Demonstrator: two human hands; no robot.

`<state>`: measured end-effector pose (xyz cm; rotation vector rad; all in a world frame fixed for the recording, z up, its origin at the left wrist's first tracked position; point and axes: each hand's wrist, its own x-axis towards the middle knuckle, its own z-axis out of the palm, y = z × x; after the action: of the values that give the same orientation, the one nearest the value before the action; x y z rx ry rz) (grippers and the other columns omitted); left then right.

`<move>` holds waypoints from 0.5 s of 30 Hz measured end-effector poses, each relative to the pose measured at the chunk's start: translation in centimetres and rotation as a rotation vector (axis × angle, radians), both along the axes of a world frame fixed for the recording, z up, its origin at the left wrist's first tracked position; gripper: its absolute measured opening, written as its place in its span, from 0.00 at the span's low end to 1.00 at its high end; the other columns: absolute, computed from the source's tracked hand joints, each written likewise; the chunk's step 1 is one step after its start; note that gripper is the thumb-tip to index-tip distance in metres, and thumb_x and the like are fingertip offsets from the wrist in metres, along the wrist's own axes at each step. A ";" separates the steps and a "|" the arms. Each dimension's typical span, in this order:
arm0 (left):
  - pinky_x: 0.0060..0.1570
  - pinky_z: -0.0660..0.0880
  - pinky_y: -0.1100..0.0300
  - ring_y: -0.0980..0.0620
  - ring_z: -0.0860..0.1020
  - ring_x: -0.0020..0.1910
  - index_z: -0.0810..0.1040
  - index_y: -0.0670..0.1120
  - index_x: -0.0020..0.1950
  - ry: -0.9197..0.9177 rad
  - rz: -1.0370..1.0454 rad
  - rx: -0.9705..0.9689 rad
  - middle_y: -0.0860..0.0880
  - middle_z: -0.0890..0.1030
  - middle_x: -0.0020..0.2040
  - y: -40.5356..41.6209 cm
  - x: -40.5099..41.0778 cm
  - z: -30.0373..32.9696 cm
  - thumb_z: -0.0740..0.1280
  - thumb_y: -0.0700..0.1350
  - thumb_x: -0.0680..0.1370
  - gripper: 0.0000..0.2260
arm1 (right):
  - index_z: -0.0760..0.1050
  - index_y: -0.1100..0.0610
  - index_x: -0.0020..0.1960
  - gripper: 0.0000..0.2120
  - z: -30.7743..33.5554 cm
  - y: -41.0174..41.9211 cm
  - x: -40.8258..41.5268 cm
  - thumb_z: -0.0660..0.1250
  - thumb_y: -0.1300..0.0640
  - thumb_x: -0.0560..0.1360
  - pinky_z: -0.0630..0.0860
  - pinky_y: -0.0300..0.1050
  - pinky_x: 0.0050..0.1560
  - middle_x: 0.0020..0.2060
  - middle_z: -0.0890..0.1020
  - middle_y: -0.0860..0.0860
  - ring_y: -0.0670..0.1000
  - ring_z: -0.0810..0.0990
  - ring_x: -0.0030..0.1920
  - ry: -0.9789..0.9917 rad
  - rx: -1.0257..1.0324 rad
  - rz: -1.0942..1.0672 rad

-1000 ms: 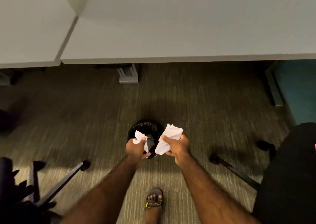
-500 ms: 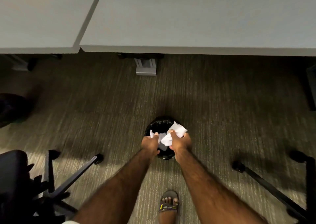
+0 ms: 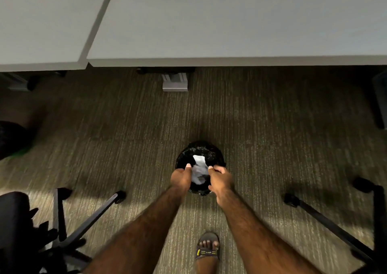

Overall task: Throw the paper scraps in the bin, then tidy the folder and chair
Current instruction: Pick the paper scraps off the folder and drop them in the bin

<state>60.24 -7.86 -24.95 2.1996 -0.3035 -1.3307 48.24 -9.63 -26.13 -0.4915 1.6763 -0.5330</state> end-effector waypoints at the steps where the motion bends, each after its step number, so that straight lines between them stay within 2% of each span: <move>1: 0.46 0.74 0.47 0.43 0.76 0.44 0.78 0.34 0.41 -0.010 -0.023 -0.007 0.34 0.79 0.40 -0.1 -0.4 0.4 0.64 0.51 0.84 0.21 | 0.79 0.62 0.69 0.19 0.3 0.2 -0.4 0.71 0.54 0.82 0.80 0.61 0.67 0.63 0.85 0.60 0.59 0.84 0.62 0.015 -0.019 0.016; 4: 0.54 0.79 0.44 0.39 0.83 0.49 0.81 0.33 0.53 -0.049 -0.105 -0.029 0.36 0.85 0.50 -1.2 -3.1 2.3 0.65 0.51 0.83 0.20 | 0.79 0.59 0.71 0.20 2.1 0.3 -3.3 0.72 0.53 0.81 0.80 0.53 0.67 0.66 0.84 0.58 0.57 0.83 0.64 0.017 -0.063 0.018; 6: 0.56 0.81 0.41 0.33 0.83 0.52 0.80 0.32 0.53 -0.039 -0.148 -0.057 0.34 0.85 0.51 -2.2 -5.0 3.6 0.65 0.52 0.83 0.21 | 0.79 0.56 0.71 0.20 3.2 0.0 -5.1 0.73 0.51 0.80 0.78 0.47 0.64 0.66 0.83 0.56 0.55 0.82 0.65 0.018 -0.097 0.026; 8: 0.58 0.78 0.36 0.29 0.81 0.55 0.78 0.33 0.50 -0.021 -0.214 -0.075 0.30 0.82 0.48 -3.3 -7.9 5.0 0.64 0.54 0.83 0.22 | 0.79 0.55 0.70 0.20 4.4 -0.5 -7.6 0.73 0.50 0.80 0.77 0.45 0.63 0.66 0.83 0.55 0.54 0.82 0.65 0.022 -0.142 0.003; 9: 0.59 0.77 0.37 0.29 0.81 0.56 0.79 0.34 0.53 -0.026 -0.241 -0.091 0.29 0.82 0.50 -3.7 -9.6 5.9 0.64 0.55 0.83 0.22 | 0.79 0.55 0.70 0.20 5.0 -0.6 -9.2 0.73 0.51 0.80 0.76 0.45 0.63 0.67 0.83 0.55 0.53 0.82 0.65 0.032 -0.164 -0.015; 11: 0.60 0.78 0.42 0.34 0.82 0.57 0.80 0.37 0.60 -0.053 -0.292 -0.139 0.34 0.84 0.54 -4.6 -13.4 7.7 0.65 0.55 0.82 0.21 | 0.79 0.55 0.70 0.20 6.5 -1.0 -12.6 0.73 0.50 0.80 0.76 0.45 0.64 0.67 0.83 0.55 0.53 0.82 0.66 0.058 -0.209 -0.045; 15: 0.64 0.76 0.46 0.39 0.81 0.61 0.78 0.37 0.65 -0.067 -0.399 -0.243 0.38 0.84 0.59 -5.6 -20.9 10.9 0.67 0.54 0.82 0.21 | 0.79 0.50 0.70 0.20 9.7 -1.4 -19.1 0.74 0.47 0.79 0.75 0.44 0.61 0.66 0.83 0.52 0.51 0.82 0.65 0.163 -0.308 -0.065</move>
<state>39.29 -13.49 -14.05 2.0458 -0.9190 -1.3362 29.13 -11.00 -16.44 -0.7207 1.7788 -0.8239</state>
